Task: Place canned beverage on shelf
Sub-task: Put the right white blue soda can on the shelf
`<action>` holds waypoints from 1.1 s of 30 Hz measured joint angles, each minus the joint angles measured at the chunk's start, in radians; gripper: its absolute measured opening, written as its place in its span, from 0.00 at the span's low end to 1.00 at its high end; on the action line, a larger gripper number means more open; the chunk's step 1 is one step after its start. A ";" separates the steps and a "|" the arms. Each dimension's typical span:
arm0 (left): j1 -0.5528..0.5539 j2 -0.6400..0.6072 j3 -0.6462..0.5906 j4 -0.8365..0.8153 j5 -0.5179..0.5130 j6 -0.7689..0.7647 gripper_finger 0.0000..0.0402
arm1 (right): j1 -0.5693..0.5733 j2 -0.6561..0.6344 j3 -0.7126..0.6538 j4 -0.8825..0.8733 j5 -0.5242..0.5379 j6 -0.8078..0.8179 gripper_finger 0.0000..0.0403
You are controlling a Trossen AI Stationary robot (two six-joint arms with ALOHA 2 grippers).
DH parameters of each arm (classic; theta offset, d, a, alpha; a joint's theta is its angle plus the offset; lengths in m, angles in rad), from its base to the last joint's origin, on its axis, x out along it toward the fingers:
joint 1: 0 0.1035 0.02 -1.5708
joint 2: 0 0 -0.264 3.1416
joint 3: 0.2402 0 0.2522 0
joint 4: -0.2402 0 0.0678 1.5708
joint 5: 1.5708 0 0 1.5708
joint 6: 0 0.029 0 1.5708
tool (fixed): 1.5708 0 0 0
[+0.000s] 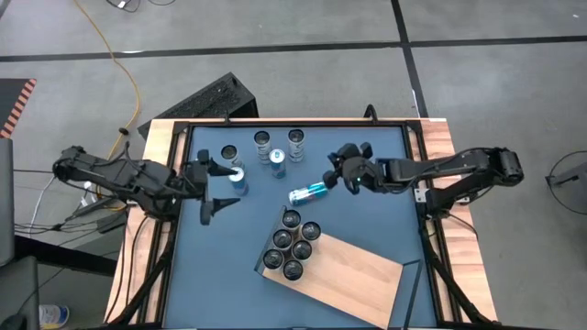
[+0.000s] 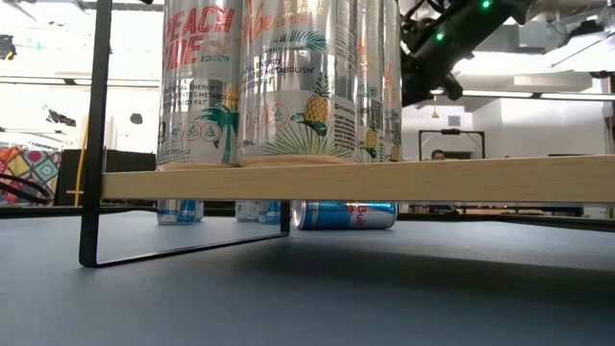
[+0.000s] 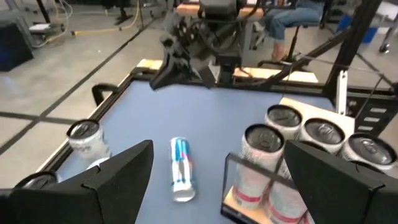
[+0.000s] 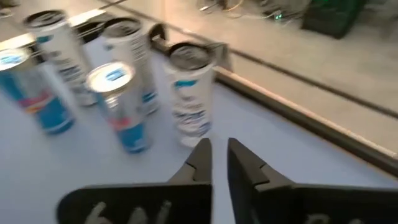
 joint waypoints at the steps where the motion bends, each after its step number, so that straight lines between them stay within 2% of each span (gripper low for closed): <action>1: 0.000 0.002 0.000 -0.005 0.000 -0.012 0.87 | -0.002 0.000 0.000 0.000 0.023 -0.004 0.11; 4: -0.004 0.009 0.000 -0.029 0.001 -0.055 0.87 | -0.006 0.000 0.000 0.000 0.067 -0.014 0.20; 8: -0.017 0.008 0.000 -0.039 -0.024 -0.113 0.87 | -0.007 0.000 0.000 0.001 0.074 -0.014 0.34; 14: -0.021 0.008 0.000 -0.025 -0.075 -0.148 0.87 | 0.008 0.000 0.000 0.011 0.019 -0.015 0.49; 19: -0.017 0.008 0.000 -0.014 -0.093 -0.125 0.87 | 0.030 0.000 0.000 0.101 0.010 -0.128 0.52; 23: 0.001 0.014 0.000 -0.009 -0.165 -0.097 0.87 | 0.036 0.000 0.000 0.184 0.010 -0.252 0.52; 27: 0.047 0.031 0.000 0.049 -0.221 -0.048 0.87 | 0.014 0.000 0.000 0.243 0.011 -0.296 0.51; 29: 0.081 0.033 0.000 0.077 -0.191 -0.026 0.87 | 0.000 0.000 0.000 0.256 0.012 -0.295 0.52; 33: 0.144 0.050 0.000 0.105 -0.056 0.009 0.87 | -0.021 0.000 0.000 0.254 0.012 -0.259 0.52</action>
